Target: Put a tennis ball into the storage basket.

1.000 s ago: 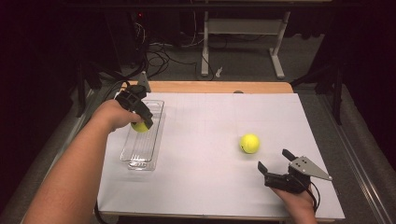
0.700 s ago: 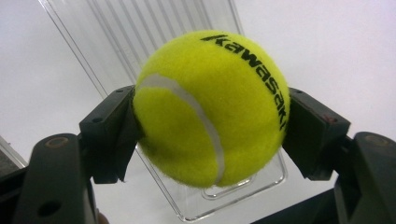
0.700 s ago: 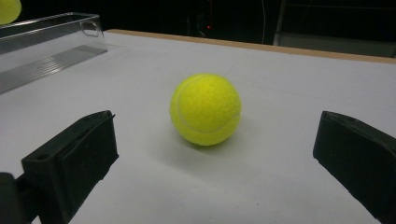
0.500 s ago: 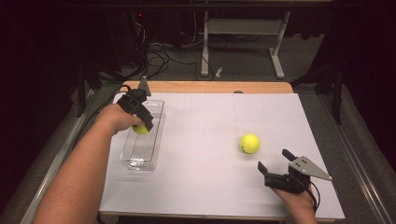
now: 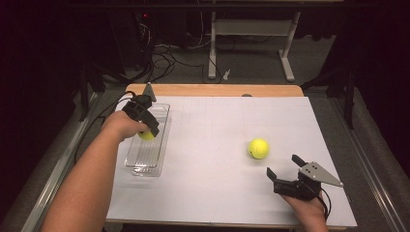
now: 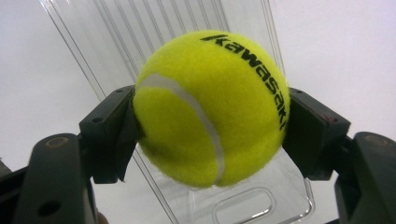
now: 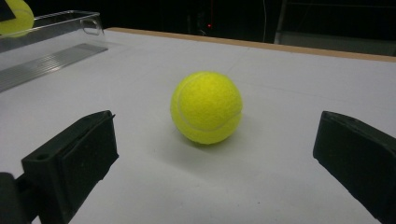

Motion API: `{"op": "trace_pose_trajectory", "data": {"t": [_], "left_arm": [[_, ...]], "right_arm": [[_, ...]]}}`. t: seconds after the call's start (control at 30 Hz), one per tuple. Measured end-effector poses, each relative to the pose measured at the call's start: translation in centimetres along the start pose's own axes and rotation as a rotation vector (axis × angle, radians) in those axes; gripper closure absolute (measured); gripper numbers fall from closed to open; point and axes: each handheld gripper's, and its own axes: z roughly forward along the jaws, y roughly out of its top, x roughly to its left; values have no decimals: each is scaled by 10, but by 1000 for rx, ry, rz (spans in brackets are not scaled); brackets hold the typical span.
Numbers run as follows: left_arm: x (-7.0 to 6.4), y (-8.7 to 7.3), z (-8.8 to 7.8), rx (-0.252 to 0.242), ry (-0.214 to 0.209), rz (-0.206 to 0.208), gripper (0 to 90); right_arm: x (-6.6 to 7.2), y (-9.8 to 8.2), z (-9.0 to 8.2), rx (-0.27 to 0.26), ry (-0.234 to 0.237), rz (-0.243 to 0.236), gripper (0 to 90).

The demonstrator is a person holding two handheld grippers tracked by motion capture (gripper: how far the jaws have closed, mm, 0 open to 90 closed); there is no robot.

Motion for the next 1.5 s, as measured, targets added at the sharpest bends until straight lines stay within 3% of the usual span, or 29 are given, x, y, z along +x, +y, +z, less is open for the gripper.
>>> {"op": "trace_pose_trajectory", "data": {"t": [0.3, 0.33, 0.5, 0.53, 0.57, 0.6, 0.63, 0.67, 0.7, 0.8, 0.83, 0.87, 0.93, 0.97, 1.0, 1.03, 1.1, 1.5], "left_arm": [[-3, 1, 7, -4, 0, -1, 268], [-8, 2, 12, -59, 12, -71, 267], [-8, 3, 16, -61, 21, -85, 267], [-2, 3, 13, -6, 12, -10, 268], [-3, 3, 14, -9, 13, -14, 267], [-8, 3, 20, -69, 28, -91, 267], [-3, 3, 15, -2, 21, -7, 267], [-9, 3, 22, -74, 39, -95, 268], [-3, 3, 18, -8, 29, -11, 267], [-4, 2, 19, -6, 34, 3, 267], [-10, 2, 26, -90, 55, -96, 267], [-12, 2, 29, -119, 61, -124, 267], [-12, 1, 30, -123, 54, -128, 268], [-6, 1, 24, -13, 39, -7, 267], [-1, 2, 20, 57, 28, 66, 267], [-5, 1, 25, -10, 43, 6, 267], [-3, 3, 26, -16, 46, -9, 267], [4, 2, 35, -7, 32, -29, 266]], "right_arm": [[0, 0, 0, -1, -1, -1, 2], [0, 0, -1, -2, -1, 0, 2], [-1, 0, -1, -5, -3, 2, 2], [0, 0, -1, -6, -3, 2, 2], [-1, 0, -1, -7, -3, 2, 2], [-1, 0, -1, -7, -4, 3, 2], [-1, 0, -1, -6, -4, 2, 2], [-1, 0, -1, -5, -4, 2, 2], [0, 0, -1, -4, -3, 1, 2], [0, 0, -1, -5, -3, 1, 2], [0, 0, -1, -5, -3, 0, 2], [0, 0, -1, -4, -3, 1, 2], [0, 0, -1, -2, -3, 2, 2], [0, 0, -1, -1, -3, 2, 2], [0, 0, -1, -2, -3, 2, 2], [0, 0, -1, -2, -3, 2, 2], [0, 0, -1, -1, -3, 1, 2], [0, -1, 0, 2, -3, -1, 2]]}}
